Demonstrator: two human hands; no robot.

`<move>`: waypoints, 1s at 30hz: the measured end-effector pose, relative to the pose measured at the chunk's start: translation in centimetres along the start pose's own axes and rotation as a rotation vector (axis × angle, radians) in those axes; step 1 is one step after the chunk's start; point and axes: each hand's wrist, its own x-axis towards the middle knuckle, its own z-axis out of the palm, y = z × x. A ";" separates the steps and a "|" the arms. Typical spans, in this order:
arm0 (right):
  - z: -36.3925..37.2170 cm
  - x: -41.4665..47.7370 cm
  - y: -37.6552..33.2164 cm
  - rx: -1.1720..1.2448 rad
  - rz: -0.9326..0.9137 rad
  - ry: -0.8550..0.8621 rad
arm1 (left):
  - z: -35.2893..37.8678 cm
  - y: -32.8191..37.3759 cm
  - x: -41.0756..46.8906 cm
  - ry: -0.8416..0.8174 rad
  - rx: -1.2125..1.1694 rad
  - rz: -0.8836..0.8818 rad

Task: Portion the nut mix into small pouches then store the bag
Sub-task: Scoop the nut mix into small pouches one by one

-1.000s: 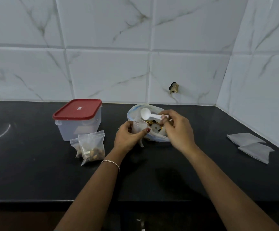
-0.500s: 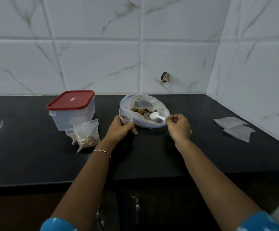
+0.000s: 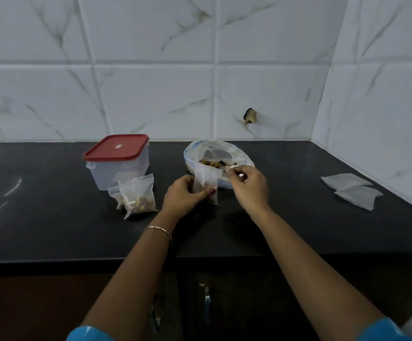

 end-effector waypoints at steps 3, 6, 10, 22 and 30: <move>1.9 -0.4 -0.8 0.055 0.082 -0.143 | 0.0 0.2 0.0 0.043 -0.053 0.020; 3.3 -0.2 -0.9 0.132 0.089 -0.127 | -0.1 0.1 -0.1 0.045 -0.128 0.009; 3.6 0.1 -1.0 0.283 0.090 -0.080 | -0.2 -0.5 0.2 -0.033 -0.096 0.002; 3.1 0.1 -0.6 0.530 0.143 -0.177 | -0.4 -0.2 0.4 -0.112 -0.362 -0.083; 3.4 0.4 0.0 0.404 0.081 -0.103 | -0.2 0.0 0.0 -0.167 -0.386 -0.043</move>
